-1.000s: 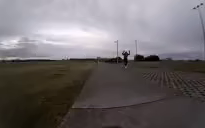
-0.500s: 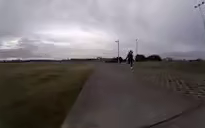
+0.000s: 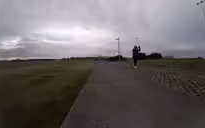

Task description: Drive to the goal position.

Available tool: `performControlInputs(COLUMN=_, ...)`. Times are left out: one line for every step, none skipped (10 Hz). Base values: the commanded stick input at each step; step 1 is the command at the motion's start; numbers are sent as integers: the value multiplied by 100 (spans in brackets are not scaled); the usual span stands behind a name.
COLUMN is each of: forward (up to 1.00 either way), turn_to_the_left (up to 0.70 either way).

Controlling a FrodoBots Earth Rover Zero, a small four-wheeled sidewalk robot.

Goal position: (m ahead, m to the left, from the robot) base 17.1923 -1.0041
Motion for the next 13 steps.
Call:
performControlInputs(forward=100, turn_to_the_left=0)
performControlInputs(forward=100, turn_to_the_left=0)
performControlInputs(forward=100, turn_to_the_left=0)
performControlInputs(forward=100, turn_to_the_left=0)
performControlInputs(forward=100, turn_to_the_left=0)
performControlInputs(forward=100, turn_to_the_left=0)
performControlInputs(forward=100, turn_to_the_left=0)
performControlInputs(forward=100, turn_to_the_left=0)
performControlInputs(forward=100, turn_to_the_left=0)
performControlInputs(forward=100, turn_to_the_left=0)
performControlInputs(forward=100, turn_to_the_left=0)
performControlInputs(forward=100, turn_to_the_left=0)
performControlInputs(forward=100, turn_to_the_left=0)
